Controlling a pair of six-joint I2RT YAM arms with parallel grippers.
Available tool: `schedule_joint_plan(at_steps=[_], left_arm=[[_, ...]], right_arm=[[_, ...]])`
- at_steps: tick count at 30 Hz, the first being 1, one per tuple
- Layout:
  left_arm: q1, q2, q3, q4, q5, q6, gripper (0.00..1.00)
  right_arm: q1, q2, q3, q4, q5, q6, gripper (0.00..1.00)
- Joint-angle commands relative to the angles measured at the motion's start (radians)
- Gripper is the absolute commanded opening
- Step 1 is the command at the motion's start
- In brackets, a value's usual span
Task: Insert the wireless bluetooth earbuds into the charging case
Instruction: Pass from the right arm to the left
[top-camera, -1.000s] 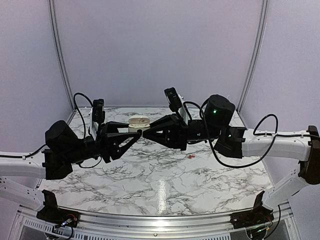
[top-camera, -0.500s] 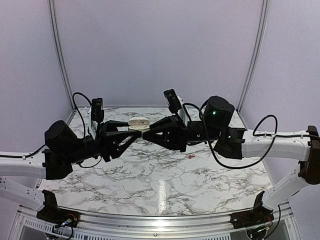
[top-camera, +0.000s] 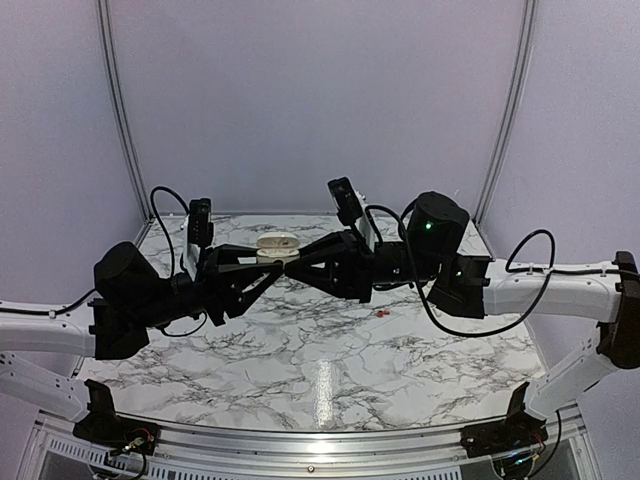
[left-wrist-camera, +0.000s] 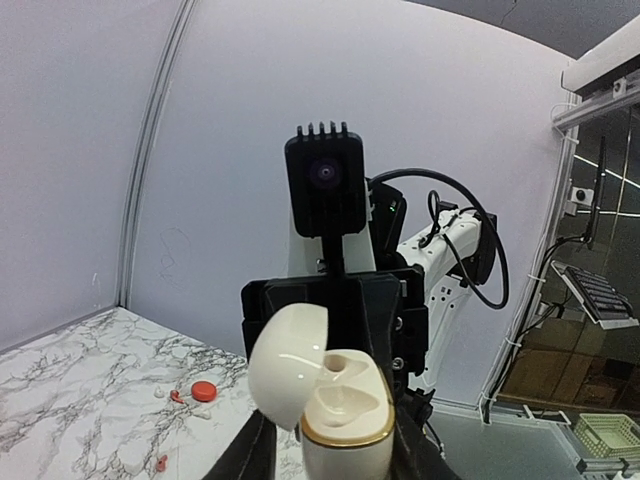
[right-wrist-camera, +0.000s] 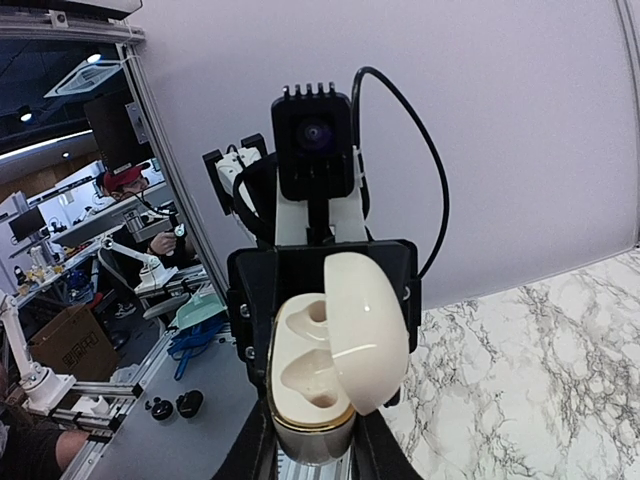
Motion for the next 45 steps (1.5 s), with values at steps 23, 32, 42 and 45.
schedule_joint_plan(at_steps=[23,32,42,45], left_arm=[[-0.005,-0.017,-0.008,0.05,0.004,0.005,0.42],[-0.005,-0.004,-0.002,0.051,0.011,0.002,0.44],[-0.005,-0.011,-0.011,0.05,0.0,0.003,0.42],[-0.005,-0.009,-0.011,0.049,-0.004,0.001,0.38]], right_arm=[[0.008,-0.018,0.003,0.021,0.017,0.001,0.08],[0.008,-0.025,0.0,0.022,0.025,-0.004,0.08],[0.007,-0.033,-0.006,0.018,0.027,-0.008,0.08],[0.007,-0.038,-0.009,0.019,0.03,-0.007,0.08]])
